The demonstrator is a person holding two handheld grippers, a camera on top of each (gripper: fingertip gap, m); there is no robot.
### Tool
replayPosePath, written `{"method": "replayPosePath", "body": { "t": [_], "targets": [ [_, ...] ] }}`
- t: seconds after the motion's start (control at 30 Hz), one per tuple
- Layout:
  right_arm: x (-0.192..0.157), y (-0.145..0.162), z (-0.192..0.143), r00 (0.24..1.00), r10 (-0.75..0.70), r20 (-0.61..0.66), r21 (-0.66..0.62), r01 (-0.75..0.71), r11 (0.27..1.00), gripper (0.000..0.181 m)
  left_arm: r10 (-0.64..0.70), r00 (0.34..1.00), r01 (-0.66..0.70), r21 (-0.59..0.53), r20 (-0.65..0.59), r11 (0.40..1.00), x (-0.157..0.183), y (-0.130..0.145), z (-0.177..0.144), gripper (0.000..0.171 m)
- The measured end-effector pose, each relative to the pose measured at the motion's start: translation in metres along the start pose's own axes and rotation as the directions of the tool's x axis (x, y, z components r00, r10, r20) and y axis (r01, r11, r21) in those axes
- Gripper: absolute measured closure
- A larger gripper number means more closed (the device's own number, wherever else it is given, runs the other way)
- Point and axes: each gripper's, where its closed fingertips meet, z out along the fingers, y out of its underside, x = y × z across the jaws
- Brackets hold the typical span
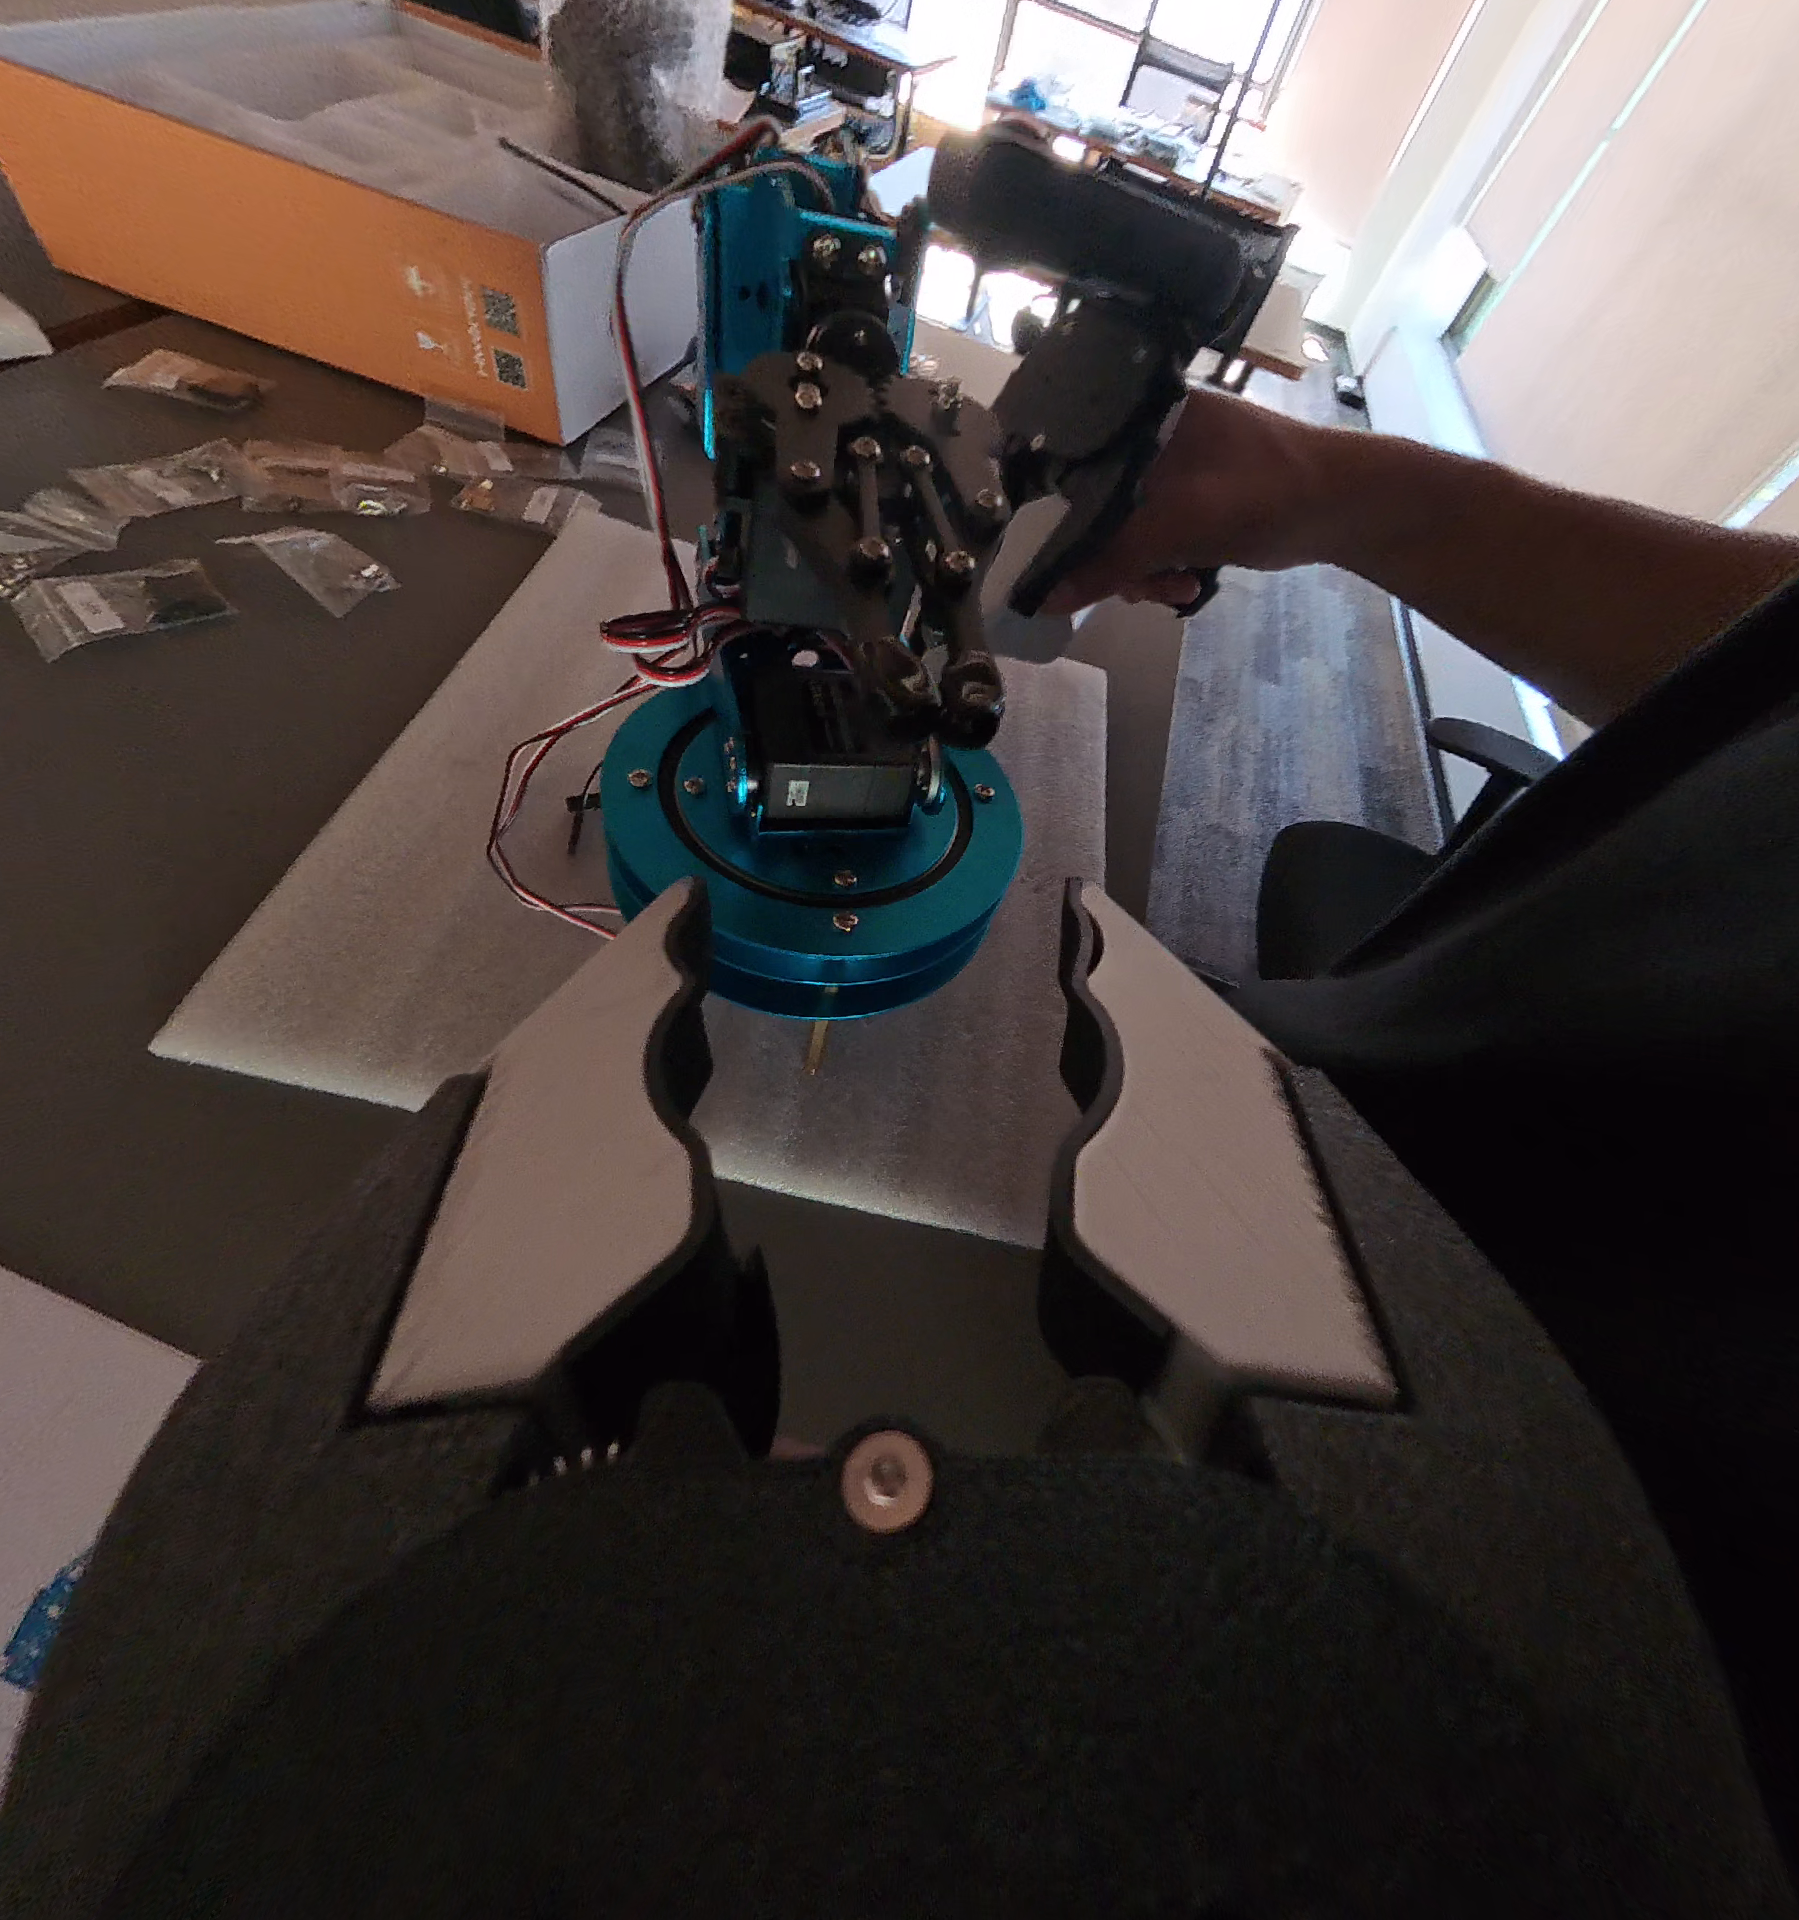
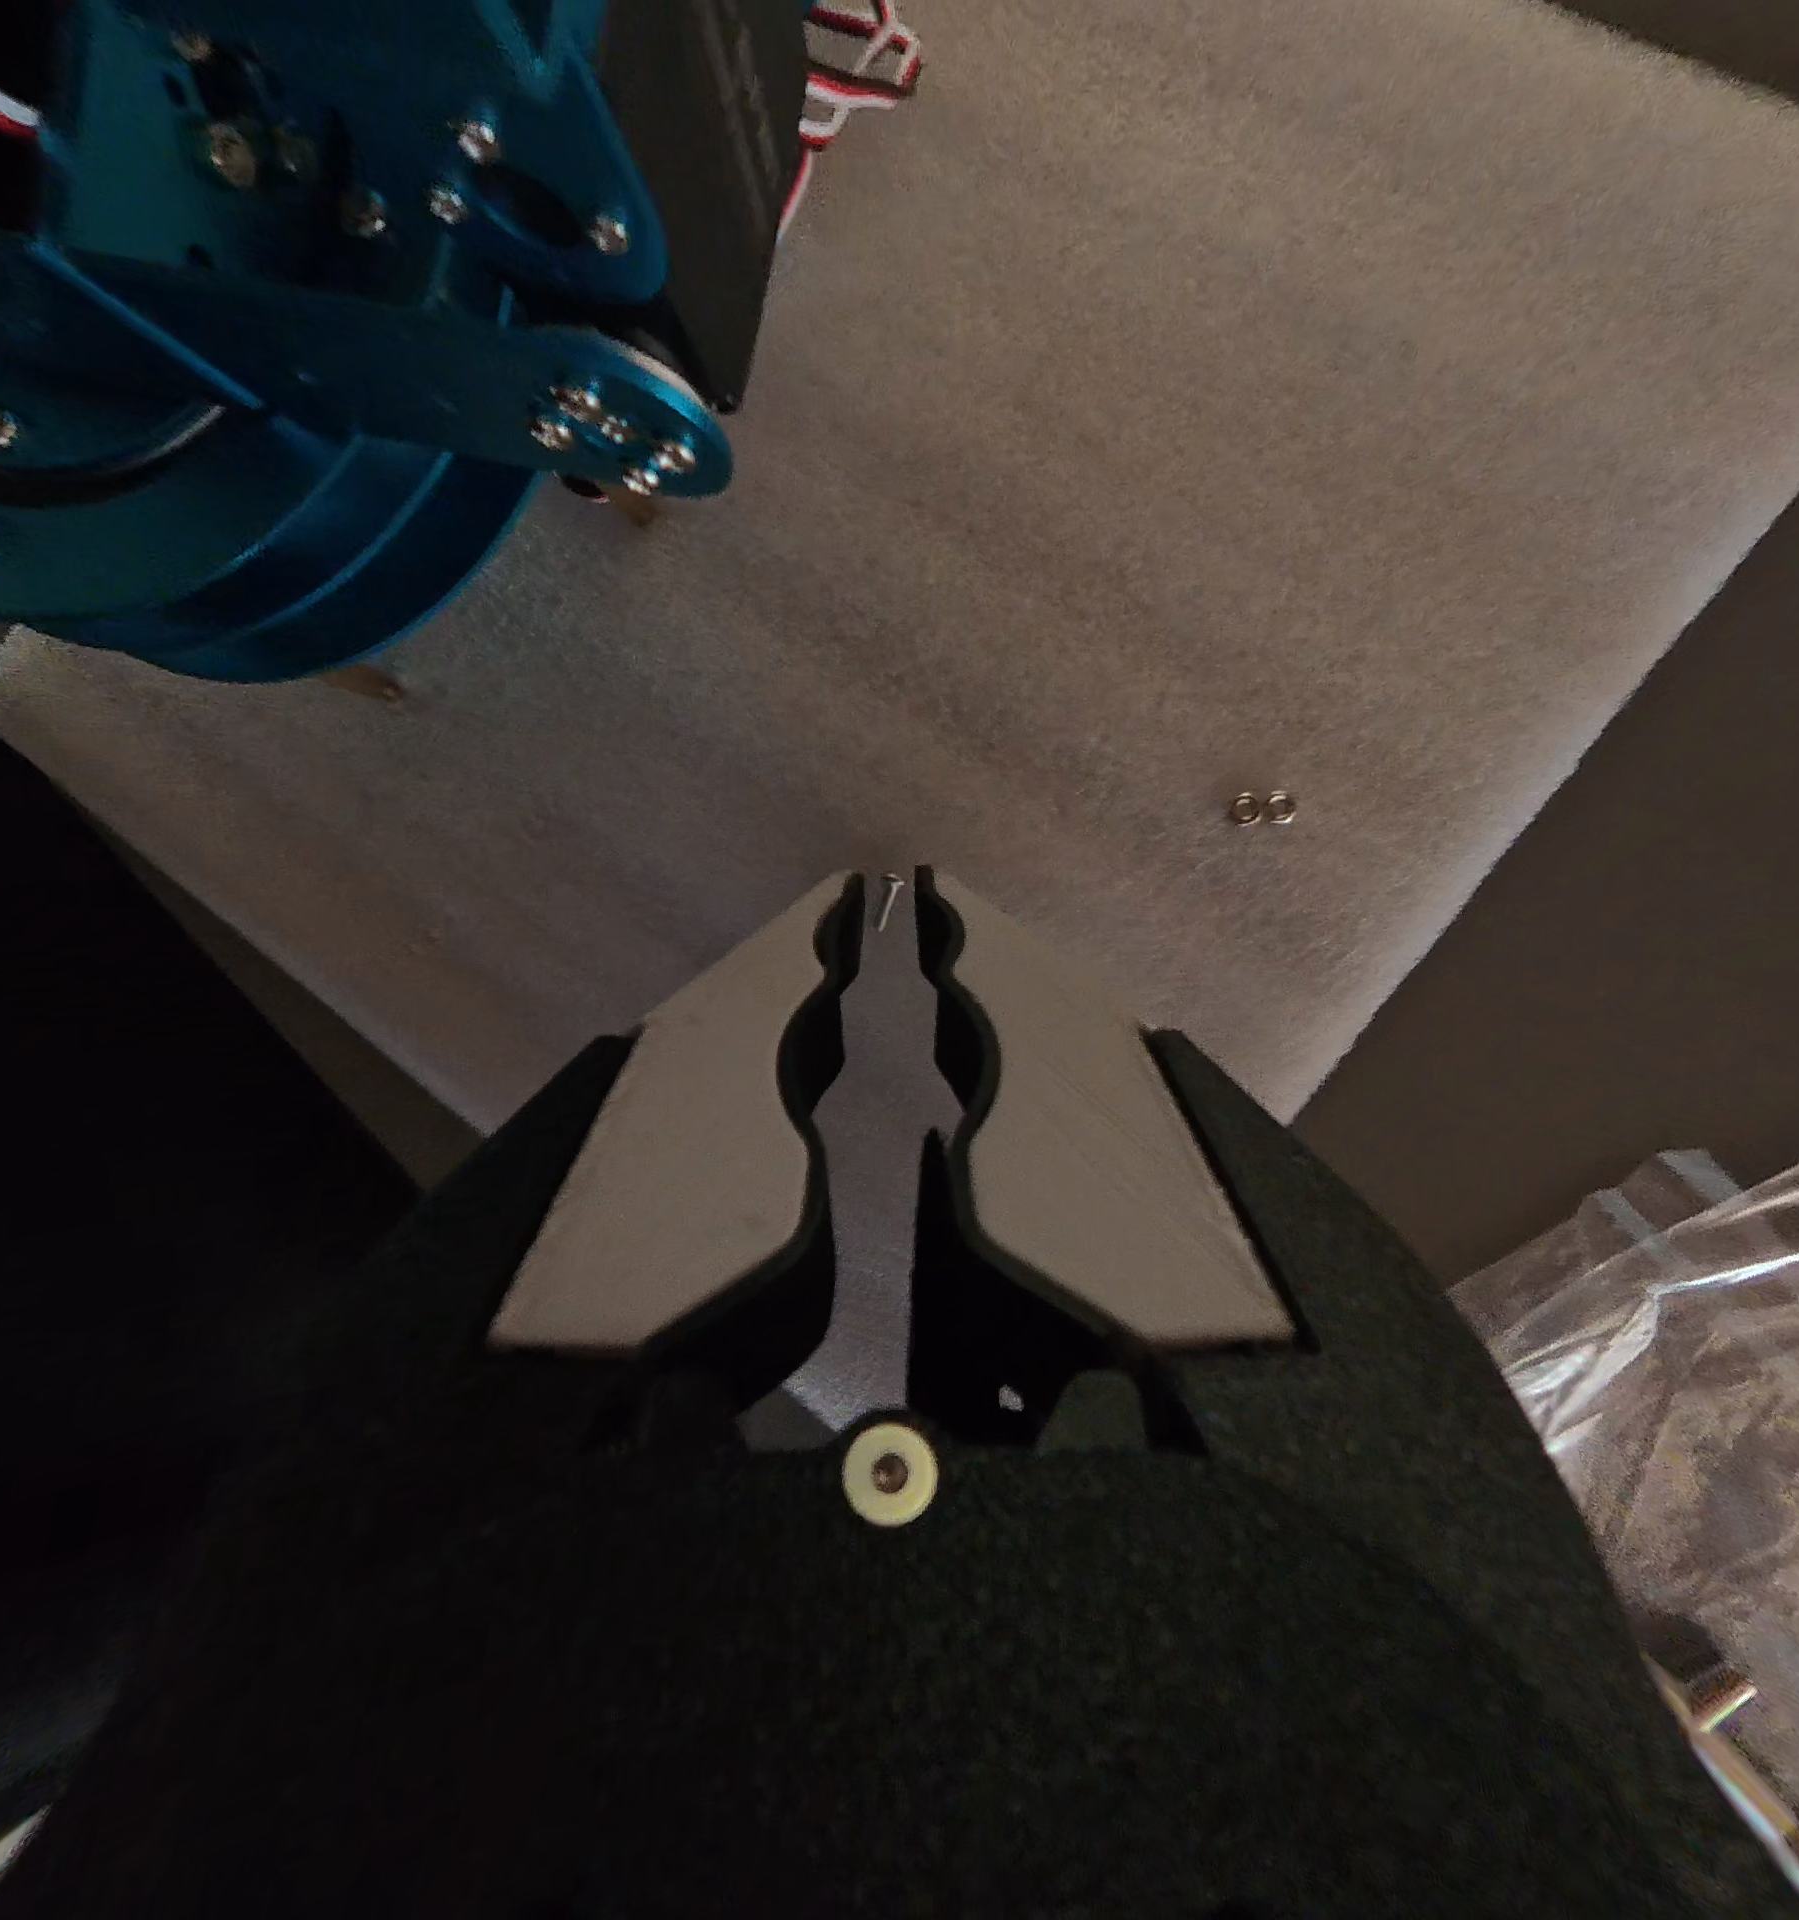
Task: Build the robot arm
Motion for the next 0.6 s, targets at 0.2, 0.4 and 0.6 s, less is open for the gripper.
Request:
{"method": "replayPosePath", "body": {
  "t": [0.2,0.4,0.6],
  "targets": [
    [0.003,0.002,0.004,0.994,0.049,-0.097,-0.027,-0.052,0.998,0.178,0.042,0.998,-0.043,-0.007,-0.056,0.999,-0.004,0.002,-0.006,0.105],
    [-0.036,-0.060,-0.051,0.982,0.166,0.090,0.425,-0.188,0.886,0.178,0.115,0.993,-0.114,0.042,-0.031,0.993,-0.003,-0.027,-0.014,0.109],
    [-0.121,-0.167,-0.177,0.919,0.090,0.383,0.846,-0.389,0.365,0.178,0.236,0.964,-0.258,0.217,0.119,0.942,0.018,-0.123,-0.016,0.128]
  ]
}}
